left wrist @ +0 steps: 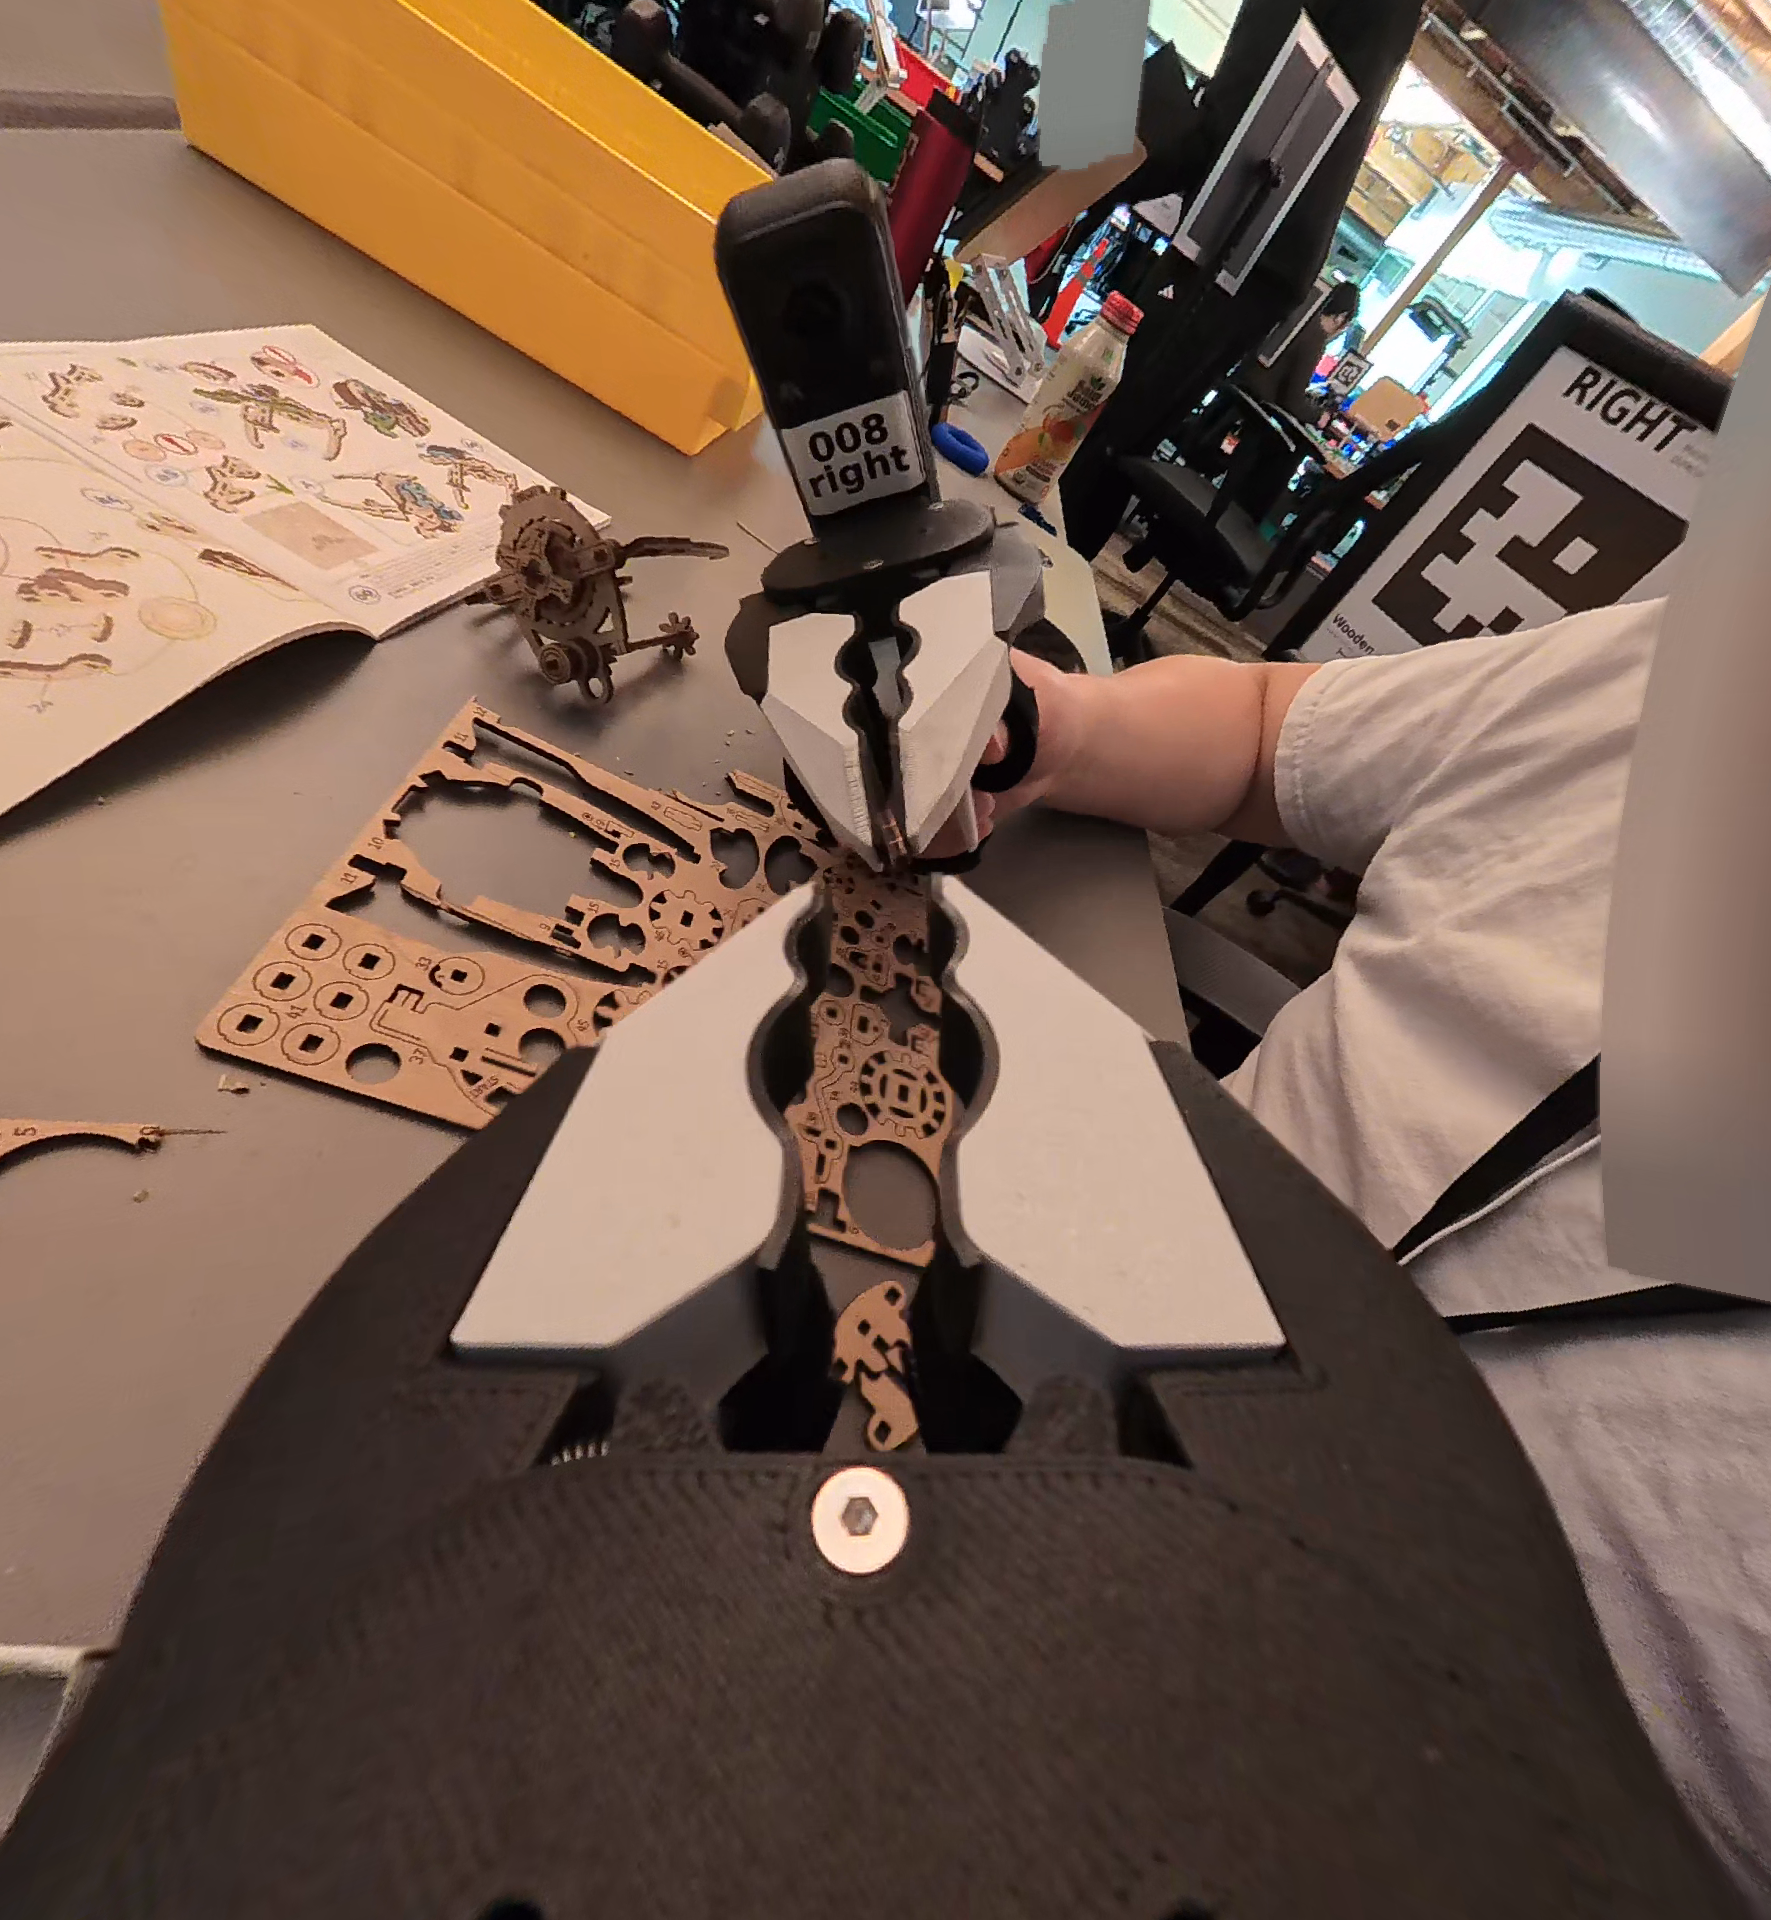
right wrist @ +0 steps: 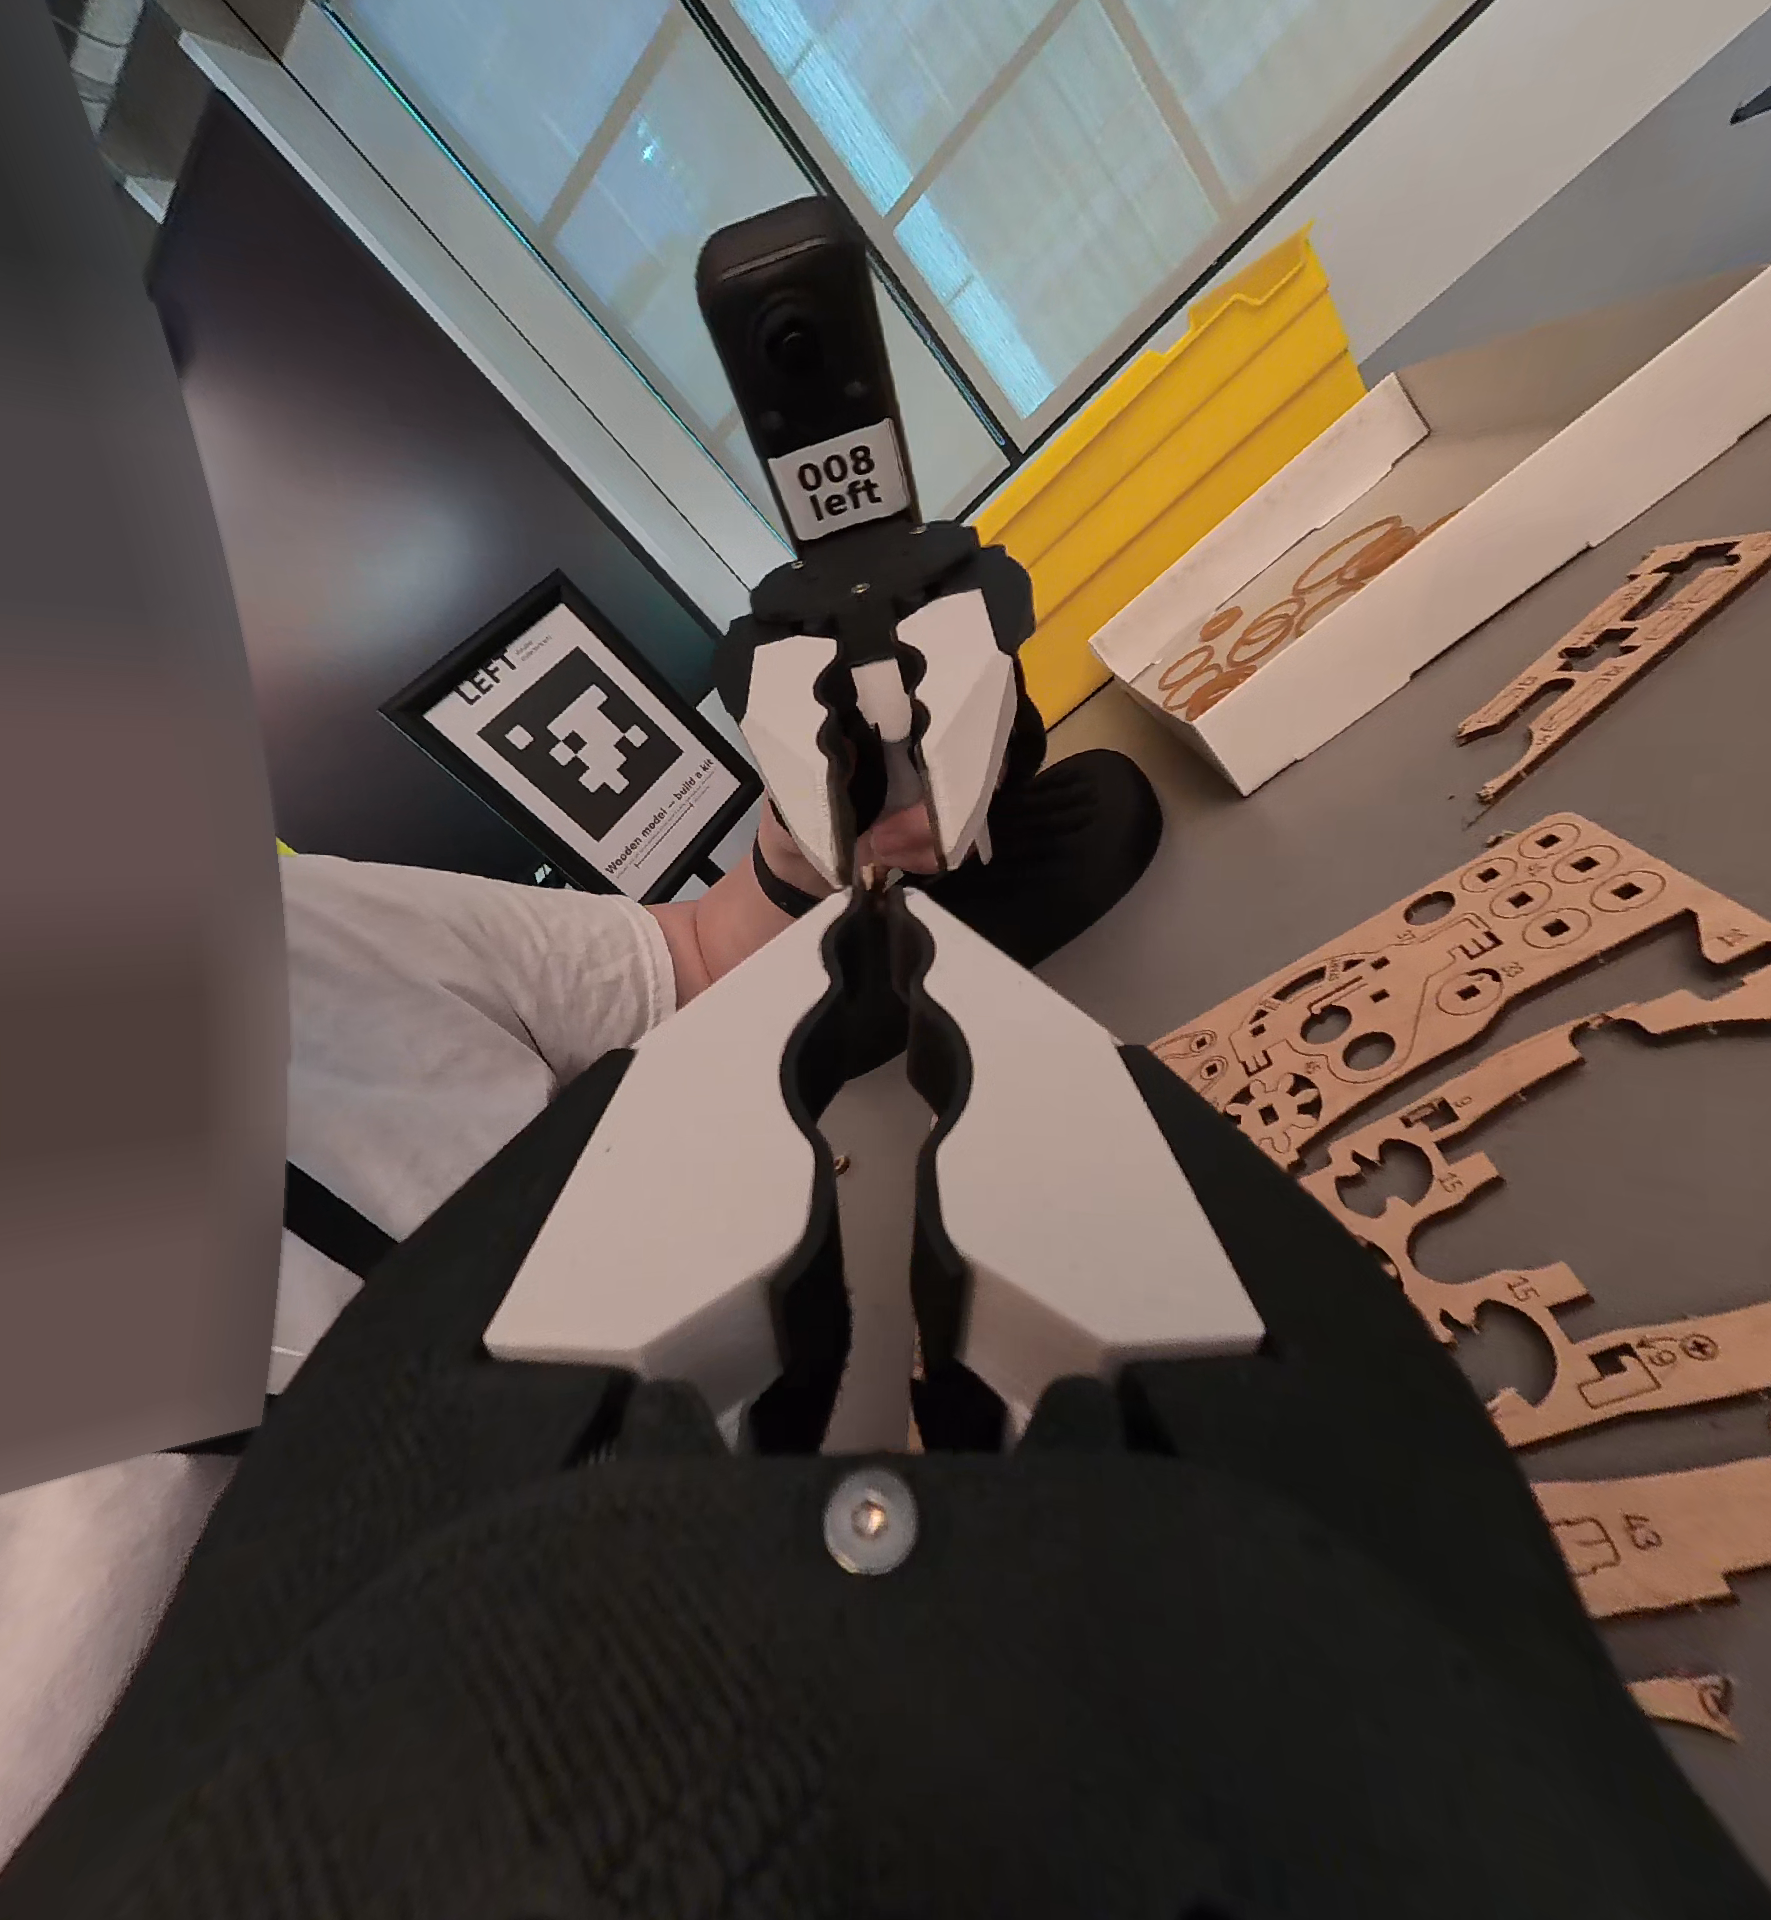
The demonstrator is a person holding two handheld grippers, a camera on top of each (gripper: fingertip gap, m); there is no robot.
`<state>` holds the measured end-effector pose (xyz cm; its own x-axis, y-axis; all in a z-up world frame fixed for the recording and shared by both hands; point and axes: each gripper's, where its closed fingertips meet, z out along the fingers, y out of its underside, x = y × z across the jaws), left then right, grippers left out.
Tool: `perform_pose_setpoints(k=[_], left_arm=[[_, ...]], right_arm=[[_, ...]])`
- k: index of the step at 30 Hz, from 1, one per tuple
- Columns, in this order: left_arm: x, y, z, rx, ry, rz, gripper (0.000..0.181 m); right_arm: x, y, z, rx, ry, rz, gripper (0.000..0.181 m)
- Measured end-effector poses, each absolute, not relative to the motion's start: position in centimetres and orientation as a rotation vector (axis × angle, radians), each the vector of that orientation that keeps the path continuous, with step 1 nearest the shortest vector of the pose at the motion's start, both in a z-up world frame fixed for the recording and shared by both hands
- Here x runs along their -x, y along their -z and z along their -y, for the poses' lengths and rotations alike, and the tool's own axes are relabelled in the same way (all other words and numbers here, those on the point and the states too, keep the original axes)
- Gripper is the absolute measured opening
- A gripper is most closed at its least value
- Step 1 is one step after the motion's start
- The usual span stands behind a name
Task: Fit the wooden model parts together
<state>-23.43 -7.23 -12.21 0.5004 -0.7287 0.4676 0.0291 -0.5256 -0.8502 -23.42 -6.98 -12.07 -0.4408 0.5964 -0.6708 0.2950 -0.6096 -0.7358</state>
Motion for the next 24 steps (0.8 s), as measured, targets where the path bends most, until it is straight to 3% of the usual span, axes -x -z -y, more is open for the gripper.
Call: perform_pose_setpoints(k=[24], left_arm=[[22.77,12.43,7.60,1.881,1.197,-0.567,0.002]], right_arm=[[23.80,12.49,7.78,1.490,-2.086,1.334,0.000]])
